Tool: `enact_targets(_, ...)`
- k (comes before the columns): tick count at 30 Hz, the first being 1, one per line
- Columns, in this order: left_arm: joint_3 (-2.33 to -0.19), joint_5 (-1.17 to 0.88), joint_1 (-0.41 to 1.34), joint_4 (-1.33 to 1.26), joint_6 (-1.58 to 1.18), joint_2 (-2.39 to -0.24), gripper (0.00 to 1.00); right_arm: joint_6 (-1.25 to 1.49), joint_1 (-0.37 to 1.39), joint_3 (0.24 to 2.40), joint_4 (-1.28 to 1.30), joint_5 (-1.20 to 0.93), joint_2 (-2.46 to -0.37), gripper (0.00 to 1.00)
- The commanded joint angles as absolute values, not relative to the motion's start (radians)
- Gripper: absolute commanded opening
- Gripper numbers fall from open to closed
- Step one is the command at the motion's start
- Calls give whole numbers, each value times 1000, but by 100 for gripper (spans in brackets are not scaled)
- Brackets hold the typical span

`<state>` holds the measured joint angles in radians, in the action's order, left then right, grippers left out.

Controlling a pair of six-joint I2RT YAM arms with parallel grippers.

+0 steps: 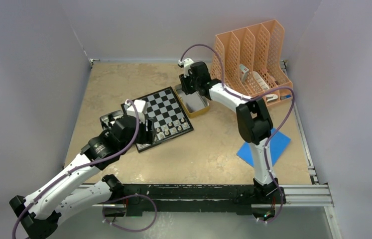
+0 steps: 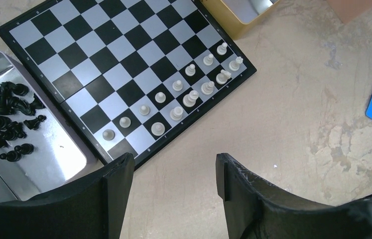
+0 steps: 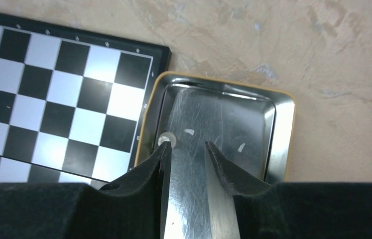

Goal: Set up the chess pieces on the board
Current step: Pick up the chess piece from the storage box.

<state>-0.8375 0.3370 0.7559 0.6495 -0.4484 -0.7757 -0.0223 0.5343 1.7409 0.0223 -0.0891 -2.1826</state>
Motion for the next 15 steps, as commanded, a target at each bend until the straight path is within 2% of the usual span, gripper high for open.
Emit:
enact_targets(1, -840, 362, 761, 609, -427, -784, 61, -44, 523, 1789, 50, -133, -2210, 33)
enact_targets(15, -838, 349, 761, 594, -406, -804, 60, -23, 514, 1812, 49, -198, -2258, 33)
